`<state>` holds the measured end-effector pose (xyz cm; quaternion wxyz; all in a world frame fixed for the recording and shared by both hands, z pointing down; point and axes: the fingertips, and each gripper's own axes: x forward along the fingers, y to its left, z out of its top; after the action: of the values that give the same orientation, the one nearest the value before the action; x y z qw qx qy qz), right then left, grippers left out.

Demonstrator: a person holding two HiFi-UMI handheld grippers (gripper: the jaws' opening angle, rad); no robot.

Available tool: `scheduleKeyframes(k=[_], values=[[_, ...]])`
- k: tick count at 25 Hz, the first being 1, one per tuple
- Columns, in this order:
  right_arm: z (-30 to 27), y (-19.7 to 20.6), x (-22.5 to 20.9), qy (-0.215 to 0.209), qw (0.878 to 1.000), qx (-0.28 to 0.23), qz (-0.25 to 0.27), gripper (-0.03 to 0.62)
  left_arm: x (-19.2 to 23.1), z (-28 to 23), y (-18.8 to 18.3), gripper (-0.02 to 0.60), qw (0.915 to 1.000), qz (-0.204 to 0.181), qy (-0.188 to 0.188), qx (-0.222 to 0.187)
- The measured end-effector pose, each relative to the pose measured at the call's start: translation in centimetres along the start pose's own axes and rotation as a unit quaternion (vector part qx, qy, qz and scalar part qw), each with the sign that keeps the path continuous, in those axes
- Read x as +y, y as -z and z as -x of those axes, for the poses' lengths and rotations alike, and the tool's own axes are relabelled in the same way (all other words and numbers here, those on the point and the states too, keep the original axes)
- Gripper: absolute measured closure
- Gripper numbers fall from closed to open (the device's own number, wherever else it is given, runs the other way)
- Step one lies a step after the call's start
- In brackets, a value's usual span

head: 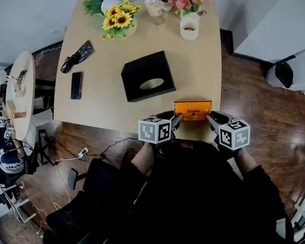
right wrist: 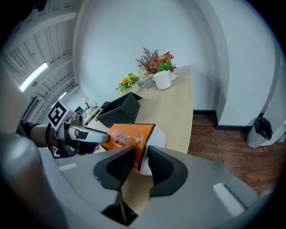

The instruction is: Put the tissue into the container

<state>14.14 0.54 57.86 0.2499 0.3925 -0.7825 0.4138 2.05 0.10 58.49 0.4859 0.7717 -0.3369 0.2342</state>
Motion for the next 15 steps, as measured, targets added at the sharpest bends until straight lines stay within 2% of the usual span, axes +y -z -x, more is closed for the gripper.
scheduleKeyframes(k=[6, 15], values=[[0.5, 0.3, 0.6, 0.002, 1.0, 0.01, 0.016, 0.513, -0.4, 0.6, 0.5, 0.453, 0.9996, -0.027, -0.001, 0.0], [1.4, 0.1, 1.6, -0.018, 0.999, 0.005, 0.038, 0.517, -1.1, 1.9, 1.1, 0.456, 0.9996, -0.017, -0.009, -0.019]])
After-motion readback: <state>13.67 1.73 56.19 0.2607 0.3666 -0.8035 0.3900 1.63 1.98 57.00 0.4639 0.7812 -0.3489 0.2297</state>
